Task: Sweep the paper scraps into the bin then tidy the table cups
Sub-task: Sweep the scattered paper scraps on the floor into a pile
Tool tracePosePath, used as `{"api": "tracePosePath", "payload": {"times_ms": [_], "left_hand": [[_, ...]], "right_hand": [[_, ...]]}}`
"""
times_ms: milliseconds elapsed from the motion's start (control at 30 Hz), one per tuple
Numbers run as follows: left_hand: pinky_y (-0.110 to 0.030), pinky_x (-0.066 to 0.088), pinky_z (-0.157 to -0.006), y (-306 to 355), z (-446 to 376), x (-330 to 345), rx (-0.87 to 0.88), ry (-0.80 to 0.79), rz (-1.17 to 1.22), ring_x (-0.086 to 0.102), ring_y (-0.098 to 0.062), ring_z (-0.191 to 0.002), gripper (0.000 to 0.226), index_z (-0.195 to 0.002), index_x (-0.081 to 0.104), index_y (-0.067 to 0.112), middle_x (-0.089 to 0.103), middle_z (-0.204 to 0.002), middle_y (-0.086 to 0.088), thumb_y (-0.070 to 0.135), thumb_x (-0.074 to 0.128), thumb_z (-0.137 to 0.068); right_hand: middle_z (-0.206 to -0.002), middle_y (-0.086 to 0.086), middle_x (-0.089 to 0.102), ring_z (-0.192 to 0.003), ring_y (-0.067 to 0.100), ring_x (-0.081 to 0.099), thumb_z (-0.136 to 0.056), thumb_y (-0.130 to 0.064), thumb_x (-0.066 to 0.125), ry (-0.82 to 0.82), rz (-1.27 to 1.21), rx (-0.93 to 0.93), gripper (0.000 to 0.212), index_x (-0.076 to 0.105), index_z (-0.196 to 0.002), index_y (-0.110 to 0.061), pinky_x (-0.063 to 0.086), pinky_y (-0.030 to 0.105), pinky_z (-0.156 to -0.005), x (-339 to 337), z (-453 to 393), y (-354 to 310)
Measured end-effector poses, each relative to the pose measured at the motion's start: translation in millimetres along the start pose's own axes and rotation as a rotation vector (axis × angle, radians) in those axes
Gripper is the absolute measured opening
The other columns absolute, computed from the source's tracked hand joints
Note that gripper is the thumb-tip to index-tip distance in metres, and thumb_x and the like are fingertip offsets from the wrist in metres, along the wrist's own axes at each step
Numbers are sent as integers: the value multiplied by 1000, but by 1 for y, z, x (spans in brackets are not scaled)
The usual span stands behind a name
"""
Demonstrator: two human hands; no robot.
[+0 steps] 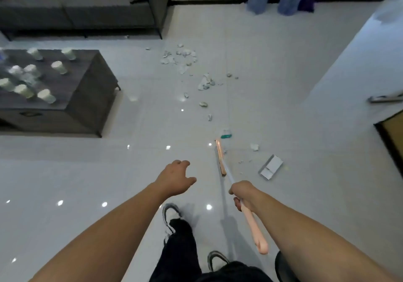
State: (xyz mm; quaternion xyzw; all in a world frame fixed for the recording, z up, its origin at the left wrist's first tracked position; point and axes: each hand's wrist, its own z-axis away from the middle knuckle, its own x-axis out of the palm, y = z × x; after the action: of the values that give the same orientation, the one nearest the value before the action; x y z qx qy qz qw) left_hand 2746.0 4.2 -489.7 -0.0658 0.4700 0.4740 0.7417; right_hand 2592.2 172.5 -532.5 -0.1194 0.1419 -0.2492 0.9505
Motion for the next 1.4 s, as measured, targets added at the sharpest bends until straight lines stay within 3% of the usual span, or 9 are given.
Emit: {"api": "tracePosePath", "payload": {"times_ms": [233, 467, 900, 1000, 1100, 1200, 1300, 1400], "left_hand": [[-35, 36, -104, 25, -112, -53, 237, -89, -108, 40, -25, -131, 68, -146, 35, 17, 39, -147, -7, 46, 56, -88], [-34, 41, -94, 24, -187, -118, 341, -129, -191, 47, -26, -123, 62, -140, 42, 15, 46, -139, -9, 46, 56, -88], [-33, 39, -97, 96, -243, -111, 560, -261, -341, 46, -25, -125, 67, -143, 40, 16, 47, -140, -9, 49, 56, -88], [-33, 37, -98, 118, -250, -100, 583, -283, -380, 45, -25, -127, 67, -143, 39, 16, 45, -142, -9, 50, 56, -88], [-33, 37, -98, 139, -259, -91, 589, -297, -412, 45, -25, -127, 67, -143, 39, 17, 45, -142, -9, 50, 56, -88], [-33, 38, -97, 160, -270, -84, 554, -280, -418, 45, -26, -126, 66, -143, 40, 18, 46, -140, -10, 50, 56, -88], [-31, 39, -93, 176, -282, -78, 482, -257, -403, 47, -25, -123, 64, -141, 42, 18, 48, -138, -9, 50, 56, -88], [-31, 39, -92, 190, -292, -67, 407, -264, -413, 49, -25, -121, 62, -140, 43, 18, 49, -136, -9, 49, 56, -88]], "right_hand": [[-64, 9, 43, -40, 15, 33, -94, 1, 47, 146, -277, 86, 16, 44, -79, -5, 32, 16, -37, -27, -18, -44], [-74, 13, 45, -44, 17, 38, -92, -1, 48, 278, -485, 152, 9, 46, -85, -7, 34, 17, -39, -19, -13, -95], [-64, 13, 47, -41, 19, 41, -85, 8, 48, 436, -803, 217, 7, 52, -82, 3, 37, 19, -39, -38, -20, -96], [-60, 14, 50, -41, 22, 46, -83, 9, 50, 529, -901, 236, 8, 54, -79, 4, 38, 23, -43, -51, -30, -82], [-53, 14, 53, -40, 24, 49, -86, 3, 48, 591, -864, 262, 13, 59, -88, 9, 42, 27, -47, -71, -46, -73], [-58, 15, 52, -37, 22, 45, -88, 0, 48, 604, -877, 256, 17, 59, -96, 10, 39, 24, -40, -104, -67, -75], [-63, 13, 49, -43, 20, 41, -89, 4, 48, 554, -1007, 303, 9, 54, -82, 4, 35, 25, -42, -147, -90, -81], [-62, 12, 47, -48, 22, 40, -90, 3, 52, 497, -1039, 369, 20, 49, -71, 2, 36, 28, -47, -188, -114, -78]]}}
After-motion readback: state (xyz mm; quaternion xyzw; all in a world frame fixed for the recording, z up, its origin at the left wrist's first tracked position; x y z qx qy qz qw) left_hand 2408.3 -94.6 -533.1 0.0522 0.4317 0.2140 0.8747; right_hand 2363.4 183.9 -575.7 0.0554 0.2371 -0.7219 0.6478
